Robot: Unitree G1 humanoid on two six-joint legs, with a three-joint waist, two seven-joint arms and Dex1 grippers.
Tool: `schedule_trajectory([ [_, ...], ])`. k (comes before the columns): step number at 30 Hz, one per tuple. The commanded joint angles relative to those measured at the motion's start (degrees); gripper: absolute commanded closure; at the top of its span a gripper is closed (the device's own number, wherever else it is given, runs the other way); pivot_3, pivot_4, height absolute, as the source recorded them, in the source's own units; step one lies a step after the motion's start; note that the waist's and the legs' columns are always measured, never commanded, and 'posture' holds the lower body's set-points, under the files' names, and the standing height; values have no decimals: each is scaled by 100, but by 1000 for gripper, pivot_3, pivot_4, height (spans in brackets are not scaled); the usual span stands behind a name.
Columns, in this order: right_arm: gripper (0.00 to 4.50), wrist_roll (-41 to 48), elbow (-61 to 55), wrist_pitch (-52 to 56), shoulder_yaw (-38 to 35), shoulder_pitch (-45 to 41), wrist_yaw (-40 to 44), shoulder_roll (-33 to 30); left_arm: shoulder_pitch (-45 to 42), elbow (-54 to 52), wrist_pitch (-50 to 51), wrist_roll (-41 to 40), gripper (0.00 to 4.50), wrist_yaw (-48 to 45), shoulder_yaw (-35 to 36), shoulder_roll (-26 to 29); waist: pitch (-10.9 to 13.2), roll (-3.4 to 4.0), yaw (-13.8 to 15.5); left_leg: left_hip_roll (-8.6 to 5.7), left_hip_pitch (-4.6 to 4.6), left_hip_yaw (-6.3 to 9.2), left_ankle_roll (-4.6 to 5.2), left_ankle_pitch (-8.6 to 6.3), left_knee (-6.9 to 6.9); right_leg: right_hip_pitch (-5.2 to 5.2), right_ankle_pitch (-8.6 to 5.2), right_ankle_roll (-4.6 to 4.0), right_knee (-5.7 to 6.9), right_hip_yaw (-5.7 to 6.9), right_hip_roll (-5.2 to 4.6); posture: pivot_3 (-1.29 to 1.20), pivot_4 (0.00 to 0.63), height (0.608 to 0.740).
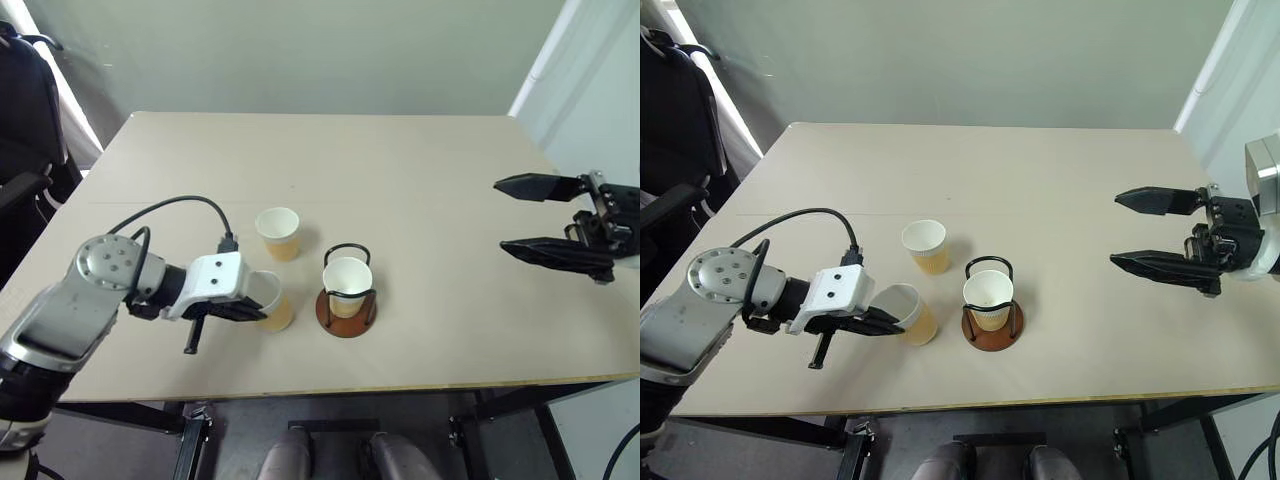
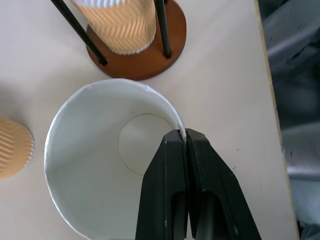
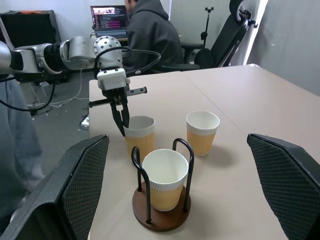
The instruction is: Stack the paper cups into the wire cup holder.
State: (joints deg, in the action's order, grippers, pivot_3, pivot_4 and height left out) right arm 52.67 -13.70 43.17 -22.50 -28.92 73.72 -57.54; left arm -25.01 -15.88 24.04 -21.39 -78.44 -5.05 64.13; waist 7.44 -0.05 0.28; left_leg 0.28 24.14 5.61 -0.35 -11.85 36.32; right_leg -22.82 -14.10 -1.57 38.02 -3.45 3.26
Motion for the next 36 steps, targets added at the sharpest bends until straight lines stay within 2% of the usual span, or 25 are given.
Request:
schedule_trajectory([
  [1, 0, 28, -10, -110, -58, -167, -17, -139, -710, 70, 198, -421, 4466, -173, 394, -9, 0, 0, 8, 0, 0, 0, 0, 0, 1, 1, 1, 1, 0, 0, 0, 0, 150, 740],
  [4, 0, 33, 87, -127, -36, -290, 32, -184, -2174, 894, 203, -410, 4466, -486, 272, -120, 1, -1, 45, 0, 11, 13, 5, 4, 19, -1, 9, 7, 0, 2, 5, 0, 150, 740],
  [9, 0, 76, 87, -106, -77, -252, 115, -280, -3877, 1773, 68, -322, 4466, -1273, -239, -566, -4, 8, 49, -16, 19, 17, 24, -4, 36, 3, 17, 23, -11, -2, -9, 0, 150, 740],
  [13, 0, 60, -1, -105, -117, -126, 37, -279, -4565, 1939, 30, -758, 4466, -1406, -801, -860, -3, 10, 49, -20, 42, 17, 45, -17, 67, 0, 15, 41, -15, -2, -12, 0, 150, 740],
  [15, 0, 40, -119, -104, -158, -10, -59, -276, -4838, 1985, -245, -999, 4466, -1406, -1302, -1035, -2, 9, 50, -21, 52, 16, 51, -21, 75, 0, 11, 51, -16, -1, -14, 0, 150, 740],
  [18, 0, 78, -313, -54, -275, 162, -217, -300, -5122, 2036, -655, -1185, 4466, -1406, -1999, -1210, -2, 10, 66, -27, 67, 15, 63, -28, 85, -4, 5, 67, -18, 0, -19, 0, 150, 740],
  [24, 0, 246, -624, 82, -595, 465, -488, -374, -5270, 2160, -1414, -1238, 4466, -1406, -2924, -1175, -1, 10, 65, -34, 80, 8, 77, -37, 97, -10, -3, 88, -21, -3, -27, 0, 150, 740],
  [36, 0, 507, -1040, 232, -995, 914, -887, -436, -5146, 2410, -1947, -1038, 4466, -1406, -3300, -1370, -1, 10, 66, -37, 90, 8, 90, -45, 132, -5, -5, 106, -16, -3, -27, 0, 150, 740],
])
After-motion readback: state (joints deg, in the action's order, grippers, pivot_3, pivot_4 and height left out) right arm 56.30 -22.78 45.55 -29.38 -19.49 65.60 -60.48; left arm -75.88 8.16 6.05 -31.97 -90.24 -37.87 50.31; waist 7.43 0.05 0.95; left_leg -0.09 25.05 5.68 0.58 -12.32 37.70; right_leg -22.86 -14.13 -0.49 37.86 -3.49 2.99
